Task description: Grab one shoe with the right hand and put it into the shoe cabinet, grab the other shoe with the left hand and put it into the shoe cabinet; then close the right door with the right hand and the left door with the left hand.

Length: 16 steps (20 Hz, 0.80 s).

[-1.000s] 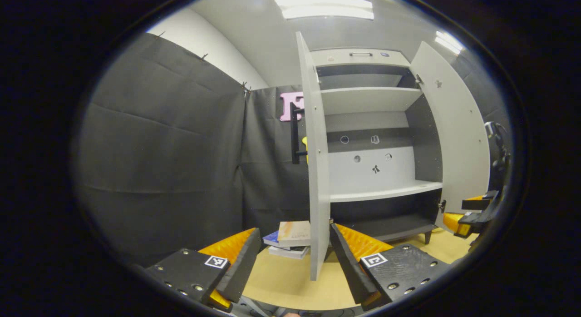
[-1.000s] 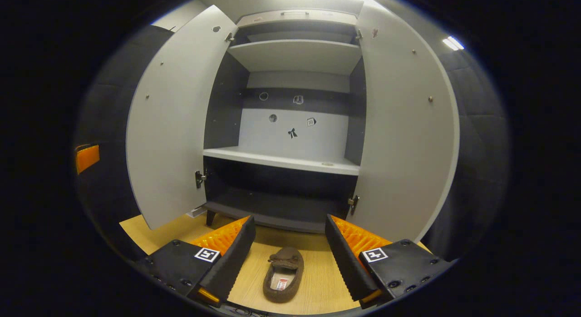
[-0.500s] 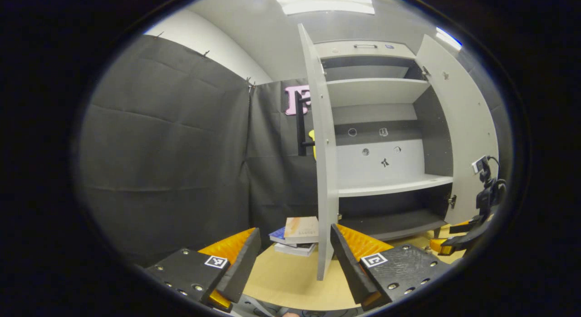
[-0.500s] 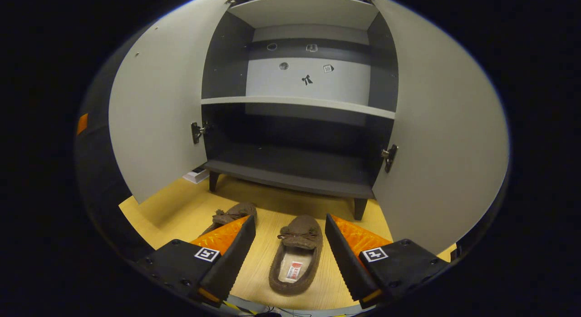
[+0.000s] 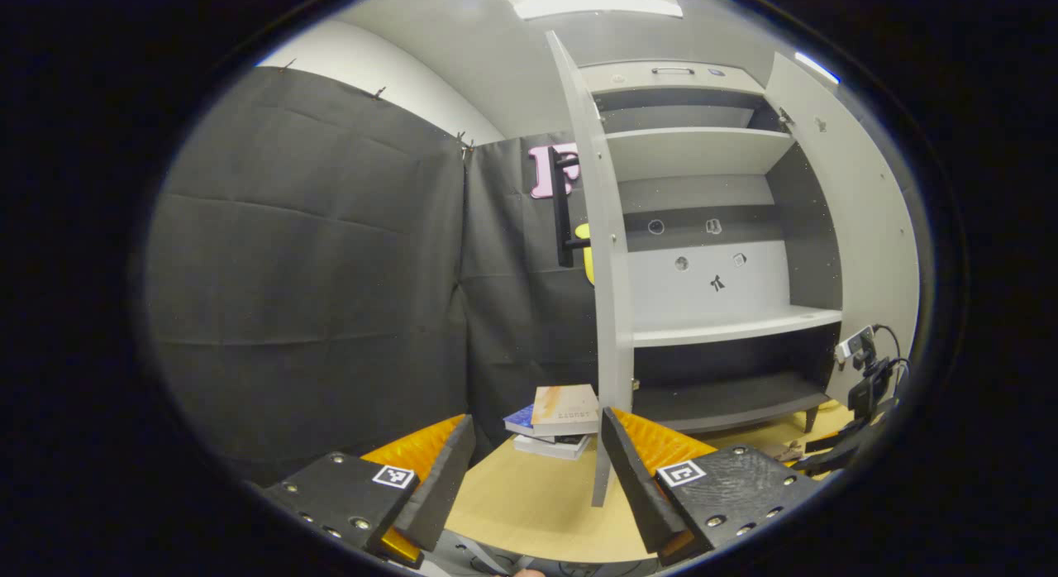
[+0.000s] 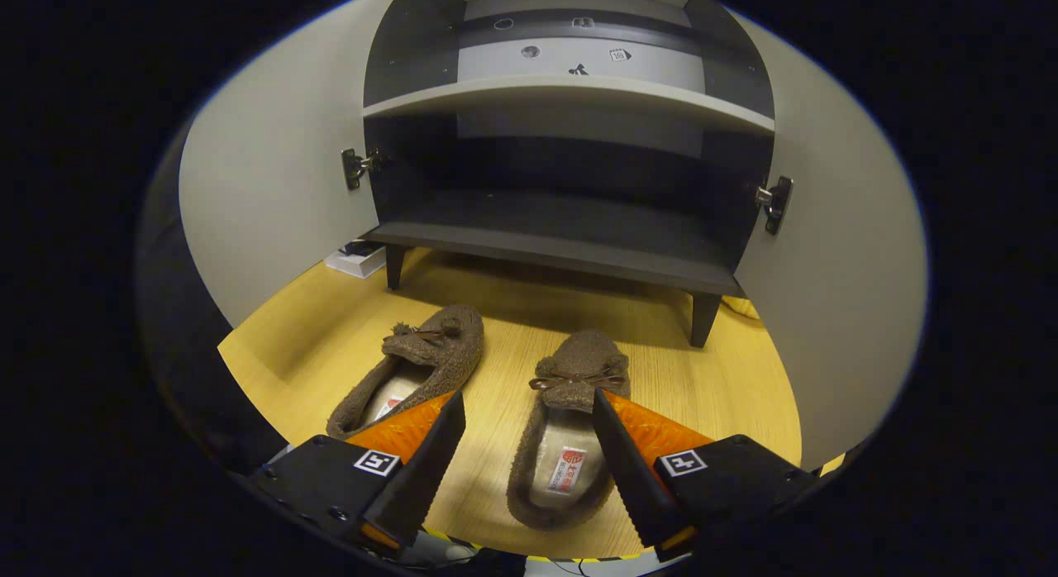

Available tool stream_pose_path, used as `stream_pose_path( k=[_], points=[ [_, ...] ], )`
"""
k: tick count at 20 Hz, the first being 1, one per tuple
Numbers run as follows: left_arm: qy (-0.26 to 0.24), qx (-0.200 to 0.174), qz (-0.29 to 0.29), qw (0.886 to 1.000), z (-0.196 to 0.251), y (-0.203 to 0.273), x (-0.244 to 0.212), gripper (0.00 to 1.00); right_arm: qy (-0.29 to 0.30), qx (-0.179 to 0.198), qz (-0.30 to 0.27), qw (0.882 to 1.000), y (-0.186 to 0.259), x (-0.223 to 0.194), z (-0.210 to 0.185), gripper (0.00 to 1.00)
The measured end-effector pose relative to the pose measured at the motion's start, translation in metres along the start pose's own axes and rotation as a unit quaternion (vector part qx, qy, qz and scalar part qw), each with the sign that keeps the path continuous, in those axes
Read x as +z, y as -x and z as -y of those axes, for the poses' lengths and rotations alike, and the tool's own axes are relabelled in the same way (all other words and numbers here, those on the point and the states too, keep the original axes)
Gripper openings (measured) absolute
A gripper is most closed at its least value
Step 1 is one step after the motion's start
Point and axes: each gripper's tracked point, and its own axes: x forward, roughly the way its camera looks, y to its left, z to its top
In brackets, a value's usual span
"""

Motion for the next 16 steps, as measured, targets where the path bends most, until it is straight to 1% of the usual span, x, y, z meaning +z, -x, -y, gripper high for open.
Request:
stream_pose_path(
  k=[4, 5, 6, 7, 8, 9, 10, 11, 12, 14, 16],
  points=[
    [-0.002, 0.005, -0.003, 1.0, -0.004, 0.001, -0.002, 0.97, -0.005, 0.005, -0.042, 0.999, -0.017, -0.021, -0.003, 0.94],
    [-0.003, 0.006, -0.003, 1.0, -0.005, 0.003, -0.001, 0.97, -0.005, 0.006, -0.051, 0.999, -0.023, -0.026, -0.004, 0.75],
    [-0.004, 0.007, -0.003, 1.0, -0.007, 0.003, -0.001, 0.97, -0.006, 0.007, -0.059, 0.998, -0.028, -0.03, -0.006, 0.73],
    [-0.005, 0.007, -0.002, 1.0, -0.007, 0.004, 0.0, 0.97, -0.004, 0.008, -0.068, 0.998, -0.032, -0.034, -0.007, 0.69],
    [-0.006, 0.006, -0.001, 1.0, -0.007, 0.006, 0.0, 0.96, 0.002, 0.003, -0.08, 0.997, -0.037, -0.039, -0.007, 0.69],
    [-0.007, 0.006, -0.001, 1.0, -0.007, 0.006, 0.0, 0.96, 0.01, -0.017, -0.082, 0.996, -0.037, -0.041, 0.002, 0.65],
    [-0.008, 0.005, 0.0, 1.0, -0.006, 0.006, 0.001, 0.96, 0.01, -0.027, -0.081, 0.996, -0.041, -0.042, 0.007, 0.4],
    [-0.008, 0.005, 0.002, 1.0, -0.006, 0.007, 0.002, 0.96, 0.003, -0.024, -0.084, 0.996, -0.043, -0.042, 0.005, 0.15],
    [-0.008, 0.004, 0.003, 1.0, -0.005, 0.008, 0.003, 0.96, 0.001, -0.019, -0.084, 0.996, -0.038, -0.041, 0.005, 0.18],
    [-0.008, 0.001, 0.004, 1.0, -0.003, 0.01, 0.004, 0.96, -0.023, -0.01, -0.085, 0.996, -0.037, -0.041, 0.005, 0.05],
    [-0.007, -0.001, 0.006, 1.0, 0.0, 0.013, 0.005, 0.96, -0.034, -0.01, -0.069, 0.997, -0.032, -0.033, 0.011, 0.05]
  ],
)
